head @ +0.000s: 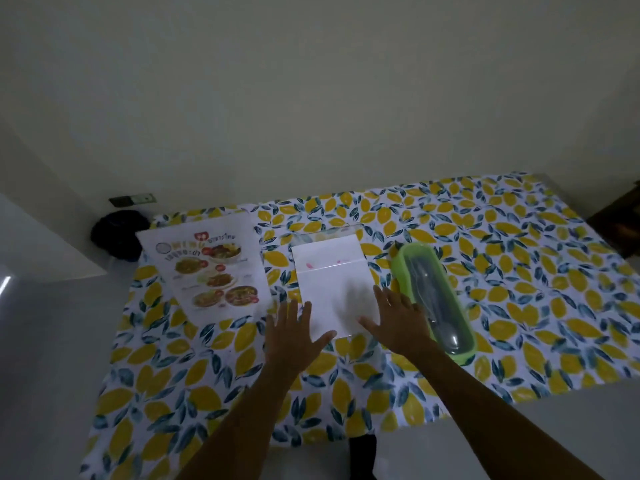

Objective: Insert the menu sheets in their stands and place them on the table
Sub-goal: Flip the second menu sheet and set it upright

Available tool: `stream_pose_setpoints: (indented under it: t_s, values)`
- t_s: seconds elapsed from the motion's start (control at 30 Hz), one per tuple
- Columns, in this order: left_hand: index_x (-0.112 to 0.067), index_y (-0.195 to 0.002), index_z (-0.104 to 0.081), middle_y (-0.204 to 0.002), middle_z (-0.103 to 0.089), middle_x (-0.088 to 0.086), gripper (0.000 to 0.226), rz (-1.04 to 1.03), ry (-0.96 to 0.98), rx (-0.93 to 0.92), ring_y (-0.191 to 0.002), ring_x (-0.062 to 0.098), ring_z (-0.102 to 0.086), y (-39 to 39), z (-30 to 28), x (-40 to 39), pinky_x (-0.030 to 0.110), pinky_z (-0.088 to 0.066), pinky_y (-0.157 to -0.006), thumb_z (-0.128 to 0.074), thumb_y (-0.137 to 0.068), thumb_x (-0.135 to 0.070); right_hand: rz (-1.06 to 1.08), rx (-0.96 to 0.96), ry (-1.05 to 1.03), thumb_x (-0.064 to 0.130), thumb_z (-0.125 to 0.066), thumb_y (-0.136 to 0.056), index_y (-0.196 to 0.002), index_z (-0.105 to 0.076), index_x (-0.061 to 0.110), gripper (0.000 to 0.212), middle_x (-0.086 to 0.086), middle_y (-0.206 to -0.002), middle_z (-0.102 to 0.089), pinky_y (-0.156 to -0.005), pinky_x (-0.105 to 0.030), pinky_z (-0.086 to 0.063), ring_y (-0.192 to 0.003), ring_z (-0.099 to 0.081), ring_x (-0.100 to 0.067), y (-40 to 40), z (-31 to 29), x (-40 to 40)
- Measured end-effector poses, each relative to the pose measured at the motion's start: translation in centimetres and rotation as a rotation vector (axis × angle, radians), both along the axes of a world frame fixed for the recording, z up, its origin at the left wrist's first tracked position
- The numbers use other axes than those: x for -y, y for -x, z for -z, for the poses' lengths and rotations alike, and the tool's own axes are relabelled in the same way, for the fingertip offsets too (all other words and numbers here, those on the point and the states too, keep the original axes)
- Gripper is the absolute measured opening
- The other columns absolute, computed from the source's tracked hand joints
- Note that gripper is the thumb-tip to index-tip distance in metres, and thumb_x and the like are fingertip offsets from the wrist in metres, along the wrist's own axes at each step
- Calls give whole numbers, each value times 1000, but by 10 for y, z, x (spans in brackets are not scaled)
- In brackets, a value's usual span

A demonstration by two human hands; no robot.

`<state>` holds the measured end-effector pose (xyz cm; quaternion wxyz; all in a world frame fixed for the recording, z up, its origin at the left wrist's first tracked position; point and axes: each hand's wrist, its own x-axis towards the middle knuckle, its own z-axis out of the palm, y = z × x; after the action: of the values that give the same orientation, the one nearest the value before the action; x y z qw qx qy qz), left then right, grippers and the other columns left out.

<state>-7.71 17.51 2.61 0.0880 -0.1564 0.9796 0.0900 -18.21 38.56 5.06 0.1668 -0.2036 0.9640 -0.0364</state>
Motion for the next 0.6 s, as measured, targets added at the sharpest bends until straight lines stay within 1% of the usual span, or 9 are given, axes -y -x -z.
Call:
stream_pose_setpoints:
  t_s: [0.07, 0.1, 0.17, 0.2, 0.23, 0.3, 0.37, 0.5, 0.6]
  values:
    - [-26, -152, -18, -161, -21, 9, 98, -34, -4, 43, -147, 31, -18, 12, 10, -8, 58, -20, -114, -18, -76, -89, -8, 56, 15, 74, -31, -88, -155, -9, 20, 89, -10, -162, -22, -114, -52, -30, -145, -26, -36, 14, 15, 3]
    - [-25, -152, -18, -160, -22, 10, 98, -54, -8, 68, -146, 31, -19, 17, 16, -12, 57, -22, -113, -18, -76, -88, -11, 84, 25, 77, -27, -86, -155, -11, 20, 91, -11, -161, -24, -113, -51, -32, -143, -30, -37, 20, 24, 6]
    - [-24, -151, -17, -160, -22, 13, 99, -101, -23, 117, -144, 33, -22, 25, 25, -17, 57, -25, -112, -19, -76, -88, -1, 117, 60, 86, -12, -77, -154, -17, 18, 102, -15, -157, -32, -107, -51, -40, -137, -39, -39, 28, 41, 11]
    - [-23, -151, -17, -159, -21, 15, 99, -129, -38, 139, -144, 35, -23, 28, 30, -19, 58, -26, -112, -20, -76, -88, 17, 133, 68, 87, -10, -77, -153, -19, 17, 104, -17, -154, -34, -104, -51, -43, -134, -42, -41, 31, 50, 13]
    - [-22, -151, -17, -159, -21, 16, 100, -153, -53, 152, -143, 36, -24, 30, 35, -21, 58, -26, -111, -22, -76, -87, 39, 150, 68, 82, -17, -82, -153, -19, 15, 98, -20, -153, -36, -102, -51, -44, -132, -44, -42, 33, 55, 14]
    - [-20, -150, -19, -156, -26, 18, 100, -187, -66, 170, -141, 38, -28, 32, 43, -22, 58, -28, -110, -24, -76, -87, 52, 171, 36, 64, -37, -92, -153, -17, 12, 83, -22, -152, -33, -101, -48, -44, -131, -44, -42, 39, 63, 16]
    - [-19, -149, -20, -154, -29, 18, 100, -201, -70, 178, -139, 38, -31, 35, 50, -21, 57, -31, -109, -26, -76, -87, 69, 153, 38, 50, -46, -95, -152, -20, 9, 75, -24, -148, -36, -100, -46, -44, -128, -45, -42, 45, 68, 16]
    - [-16, -149, -21, -155, -29, 13, 97, -214, -136, 138, -140, 34, -29, 39, 56, -24, 54, -31, -110, -33, -79, -82, 211, 206, 112, 33, -51, -93, -144, -30, 4, 63, -25, -139, -45, -100, -45, -43, -124, -49, -42, 55, 74, 18]
    - [-18, -148, -21, -155, -28, 12, 92, -239, -237, 100, -141, 33, -26, 41, 57, -31, 52, -30, -112, -45, -81, -75, 296, 263, 153, 24, -52, -90, -141, -32, 8, 57, -25, -139, -45, -100, -45, -42, -127, -45, -42, 62, 67, 24]
